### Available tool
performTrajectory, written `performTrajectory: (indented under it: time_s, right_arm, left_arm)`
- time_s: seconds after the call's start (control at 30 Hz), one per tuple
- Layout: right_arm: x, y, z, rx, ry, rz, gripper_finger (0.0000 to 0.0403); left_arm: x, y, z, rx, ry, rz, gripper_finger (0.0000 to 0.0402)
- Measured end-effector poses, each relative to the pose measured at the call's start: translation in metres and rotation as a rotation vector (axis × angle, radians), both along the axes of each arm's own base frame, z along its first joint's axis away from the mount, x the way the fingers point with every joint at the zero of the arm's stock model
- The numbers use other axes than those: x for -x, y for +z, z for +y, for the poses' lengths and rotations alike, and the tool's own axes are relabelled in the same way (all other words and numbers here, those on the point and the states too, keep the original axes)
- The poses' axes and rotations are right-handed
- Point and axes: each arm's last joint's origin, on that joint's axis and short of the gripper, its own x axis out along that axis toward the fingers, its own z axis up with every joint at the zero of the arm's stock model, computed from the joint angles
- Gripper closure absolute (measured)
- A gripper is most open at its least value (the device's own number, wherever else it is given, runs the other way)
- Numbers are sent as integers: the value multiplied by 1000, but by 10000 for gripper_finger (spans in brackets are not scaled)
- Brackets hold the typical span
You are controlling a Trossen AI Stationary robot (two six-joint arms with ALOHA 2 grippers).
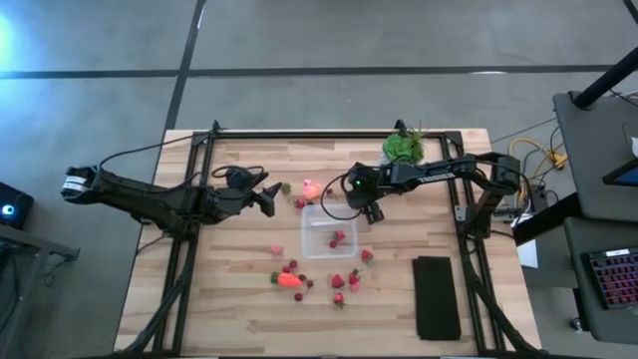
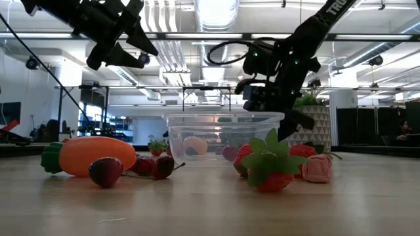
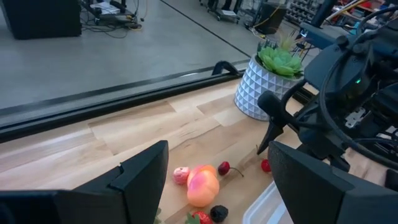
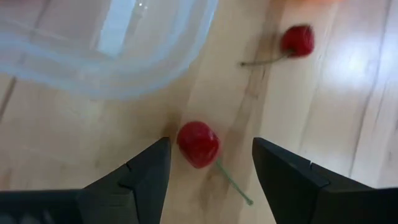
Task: Pick and placing Produce into tupperware
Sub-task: Put the red cherry into the transparent container
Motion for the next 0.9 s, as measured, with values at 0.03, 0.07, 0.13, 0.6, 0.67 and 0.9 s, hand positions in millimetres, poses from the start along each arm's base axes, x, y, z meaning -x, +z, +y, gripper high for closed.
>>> performTrajectory:
  time_s: [0.03,0.07,0.13,0.6,0.67,0.9]
  right_arm:
    - [1,-1,0,-1,0,4,184]
    - [1,-1,0,-3,-2,4,184]
    - [0,-1,1,-16,-4,-3,184]
    - [3,-5,3,-69,-7,-9,243]
    - [3,-6,3,-81,-3,-11,248]
    - [4,-8,3,-88,-26,-29,251]
  left_arm:
    - [0,0,0,0,0,0,139]
    - [0,0,0,0,0,0,139]
    - [0,0,0,0,0,0,139]
    - [0,-1,0,-2,4,3,139]
    - [0,-1,0,-3,7,3,139]
    - [0,-2,0,-4,7,4,139]
